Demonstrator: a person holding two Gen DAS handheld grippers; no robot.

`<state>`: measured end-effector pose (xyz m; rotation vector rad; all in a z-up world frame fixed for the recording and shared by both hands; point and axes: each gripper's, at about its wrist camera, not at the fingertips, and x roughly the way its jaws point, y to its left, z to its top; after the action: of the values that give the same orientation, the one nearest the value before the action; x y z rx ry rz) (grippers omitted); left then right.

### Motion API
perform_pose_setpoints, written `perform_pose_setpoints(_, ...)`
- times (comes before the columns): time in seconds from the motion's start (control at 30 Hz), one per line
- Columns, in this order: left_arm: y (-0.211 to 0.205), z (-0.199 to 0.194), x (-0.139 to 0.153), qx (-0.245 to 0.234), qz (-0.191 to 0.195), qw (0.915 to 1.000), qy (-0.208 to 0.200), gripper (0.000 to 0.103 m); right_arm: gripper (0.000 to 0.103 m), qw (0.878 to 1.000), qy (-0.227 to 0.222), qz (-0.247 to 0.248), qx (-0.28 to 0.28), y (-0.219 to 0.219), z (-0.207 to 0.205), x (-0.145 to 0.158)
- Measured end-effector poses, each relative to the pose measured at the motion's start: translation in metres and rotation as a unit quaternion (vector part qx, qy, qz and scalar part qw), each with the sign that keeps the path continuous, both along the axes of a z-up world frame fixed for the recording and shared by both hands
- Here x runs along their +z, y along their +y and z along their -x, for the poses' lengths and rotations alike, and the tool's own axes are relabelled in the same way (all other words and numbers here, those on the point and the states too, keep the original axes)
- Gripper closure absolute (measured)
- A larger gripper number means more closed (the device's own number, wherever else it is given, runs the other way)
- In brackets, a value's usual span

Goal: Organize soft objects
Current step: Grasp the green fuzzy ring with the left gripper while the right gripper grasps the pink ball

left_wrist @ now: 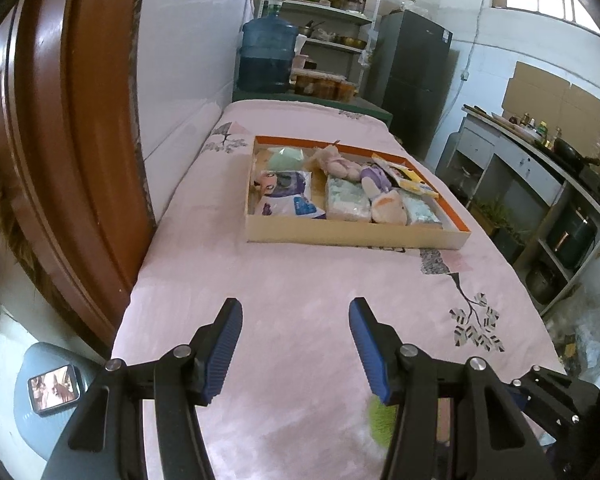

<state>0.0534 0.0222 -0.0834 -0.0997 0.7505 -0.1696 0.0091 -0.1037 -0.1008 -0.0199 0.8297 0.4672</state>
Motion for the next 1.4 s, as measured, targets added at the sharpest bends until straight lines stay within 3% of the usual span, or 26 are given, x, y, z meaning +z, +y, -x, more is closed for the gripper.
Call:
perform_pose_setpoints(0.1,0.002,-0.001,-0.003,0.001,0.002,1.0000,0.003,0.048,0.060,1.000,0.011,0.004,-0.004,0.000,-0.006,-0.006)
perform_pose_setpoints(0.2,0.002,-0.002,-0.005,-0.003,0.005,1.0000,0.005,0.048,0.063,1.000,0.018,0.001,-0.007,-0.001,-0.008,-0.008)
perform_pose_setpoints(0.57,-0.020,0.009,-0.017,-0.077,0.022,0.9966,0.017,0.048,0.064,0.998,-0.021,-0.042,-0.053,-0.037,0.003,0.025)
perform_pose_setpoints(0.8,-0.046,0.024,-0.034,-0.131,0.007,0.9905,0.041,0.048,0.064,0.995,-0.004,-0.057,-0.083,-0.061,-0.001,0.022)
perform_pose_setpoints(1.13,-0.044,0.029,-0.048,-0.137,0.014,0.9887,0.059,0.084,0.064,0.994,0.007,-0.062,-0.089,-0.063,-0.001,0.016)
perform_pose_setpoints(1.4,-0.044,0.032,-0.044,-0.135,0.015,0.9896,0.048,0.087,0.064,0.994,0.007,-0.061,-0.090,-0.062,-0.002,0.016)
